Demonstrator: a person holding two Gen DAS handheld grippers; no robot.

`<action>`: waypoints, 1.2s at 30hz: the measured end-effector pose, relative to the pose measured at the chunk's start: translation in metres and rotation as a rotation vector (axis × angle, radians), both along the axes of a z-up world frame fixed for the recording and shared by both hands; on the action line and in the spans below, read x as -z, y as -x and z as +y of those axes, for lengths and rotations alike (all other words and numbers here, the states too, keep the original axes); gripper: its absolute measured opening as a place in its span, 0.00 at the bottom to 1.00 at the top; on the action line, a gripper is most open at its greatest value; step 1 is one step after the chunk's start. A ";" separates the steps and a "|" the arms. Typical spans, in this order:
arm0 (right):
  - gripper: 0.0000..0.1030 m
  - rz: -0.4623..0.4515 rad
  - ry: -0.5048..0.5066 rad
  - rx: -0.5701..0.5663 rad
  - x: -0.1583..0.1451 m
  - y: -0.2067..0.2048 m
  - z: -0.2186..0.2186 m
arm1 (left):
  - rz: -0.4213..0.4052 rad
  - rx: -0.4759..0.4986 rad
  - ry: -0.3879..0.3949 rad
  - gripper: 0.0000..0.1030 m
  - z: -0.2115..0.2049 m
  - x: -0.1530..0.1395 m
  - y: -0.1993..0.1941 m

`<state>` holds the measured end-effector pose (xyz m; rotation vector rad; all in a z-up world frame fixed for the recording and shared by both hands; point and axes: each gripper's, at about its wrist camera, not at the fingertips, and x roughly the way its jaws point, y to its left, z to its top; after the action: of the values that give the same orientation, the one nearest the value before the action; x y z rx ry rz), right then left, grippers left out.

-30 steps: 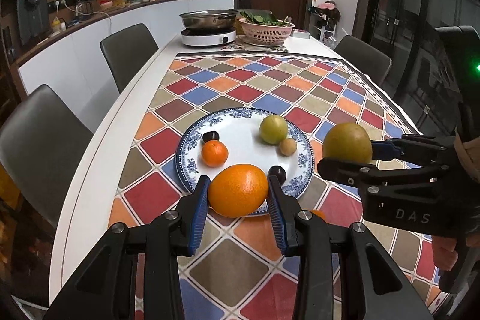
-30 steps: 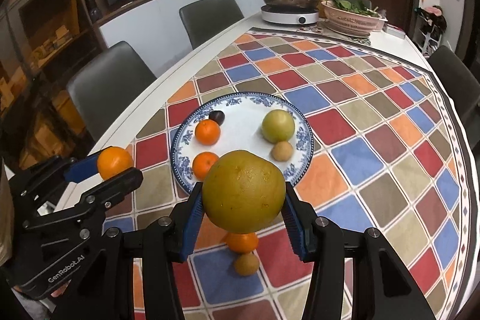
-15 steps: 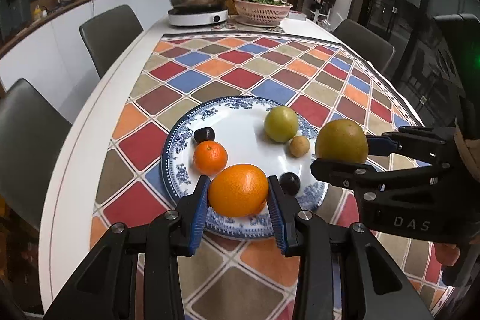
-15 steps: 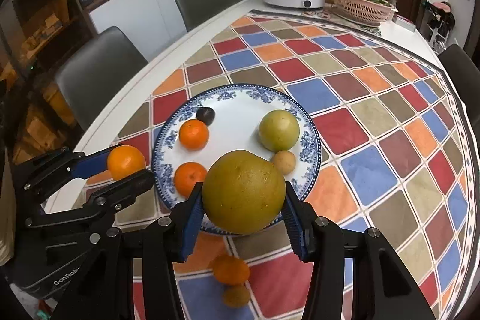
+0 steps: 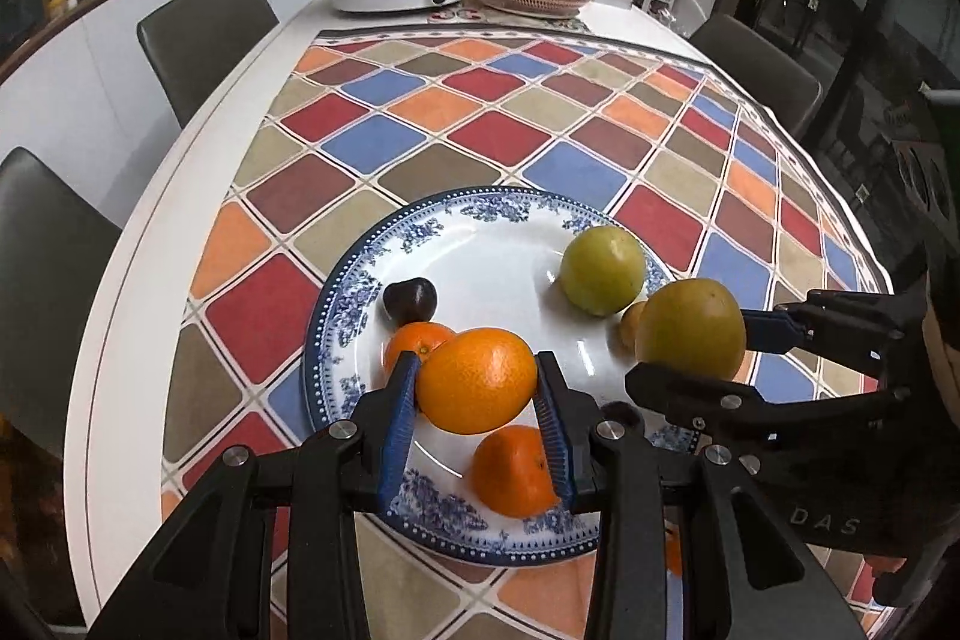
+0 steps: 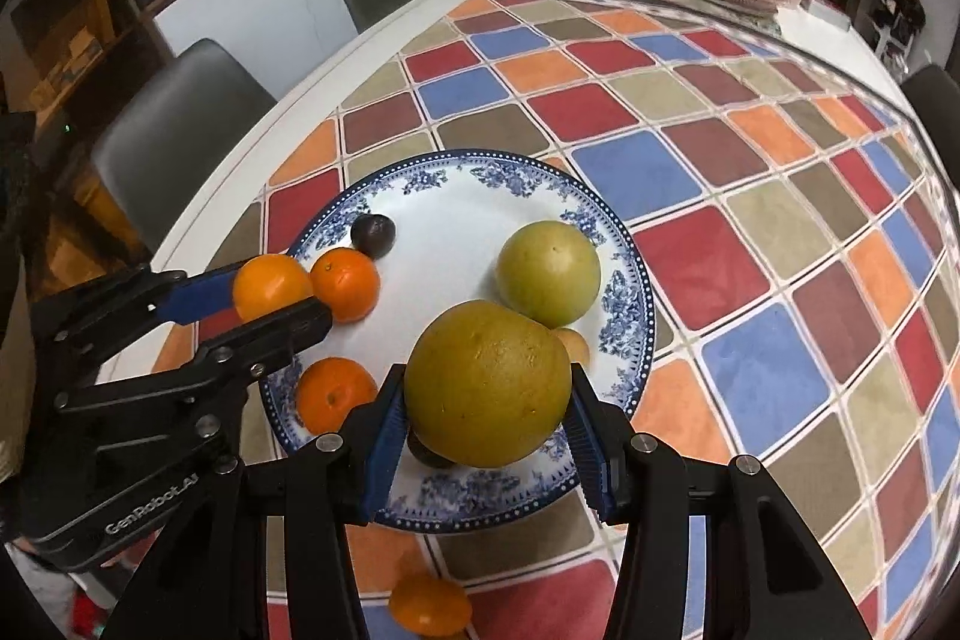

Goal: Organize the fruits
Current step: 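Carry the orange and pomelo over the plate with both tools, then lower the orange and pomelo onto the plate and open both tools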

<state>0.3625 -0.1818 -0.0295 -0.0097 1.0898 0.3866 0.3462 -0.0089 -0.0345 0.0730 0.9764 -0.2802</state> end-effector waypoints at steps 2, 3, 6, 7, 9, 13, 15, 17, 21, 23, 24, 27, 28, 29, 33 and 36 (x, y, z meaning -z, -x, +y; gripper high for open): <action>0.49 0.012 -0.006 -0.002 0.004 -0.003 -0.001 | 0.003 0.013 -0.019 0.36 -0.003 0.002 -0.001; 0.49 0.013 -0.003 -0.004 0.005 -0.003 -0.001 | 0.004 0.015 -0.028 0.36 -0.004 0.003 -0.002; 0.49 0.019 -0.002 -0.006 0.009 -0.005 0.000 | 0.016 0.020 -0.028 0.37 -0.003 0.006 -0.003; 0.49 0.021 -0.005 -0.005 0.010 -0.006 -0.001 | 0.022 0.020 -0.026 0.37 -0.003 0.007 -0.003; 0.49 0.024 -0.004 -0.003 0.011 -0.007 0.000 | 0.035 0.020 -0.022 0.37 -0.002 0.008 -0.004; 0.49 0.038 -0.009 -0.003 0.014 -0.008 0.000 | 0.026 0.019 -0.040 0.44 -0.001 0.007 -0.002; 0.50 0.030 -0.004 0.011 0.014 -0.008 -0.003 | 0.017 0.022 -0.036 0.55 0.000 0.005 0.000; 0.51 0.010 0.001 0.020 0.010 -0.007 -0.005 | 0.007 0.021 -0.037 0.55 0.001 0.001 0.003; 0.54 -0.034 0.006 0.038 -0.004 -0.001 -0.011 | -0.016 0.006 -0.055 0.55 0.001 -0.008 0.013; 0.54 -0.049 0.013 0.042 -0.009 0.003 -0.013 | -0.035 -0.011 -0.073 0.55 0.001 -0.015 0.021; 0.54 -0.058 0.015 0.045 -0.013 0.006 -0.014 | -0.041 -0.018 -0.081 0.55 0.000 -0.017 0.024; 0.54 -0.081 0.010 0.063 -0.023 0.016 -0.019 | -0.072 -0.033 -0.086 0.59 0.001 -0.027 0.036; 0.54 -0.087 0.007 0.066 -0.024 0.019 -0.019 | -0.085 -0.042 -0.092 0.59 0.002 -0.031 0.041; 0.54 -0.098 0.007 0.067 -0.028 0.024 -0.021 | -0.098 -0.049 -0.097 0.59 0.002 -0.035 0.045; 0.54 -0.137 0.012 0.080 -0.039 0.040 -0.023 | -0.158 -0.054 -0.114 0.60 0.002 -0.050 0.066; 0.54 -0.169 0.014 0.089 -0.049 0.054 -0.027 | -0.198 -0.054 -0.119 0.62 0.002 -0.060 0.084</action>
<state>0.3089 -0.2083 0.0193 -0.0062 0.9228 0.2924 0.2623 -0.0073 0.0257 0.1793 0.7964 -0.1612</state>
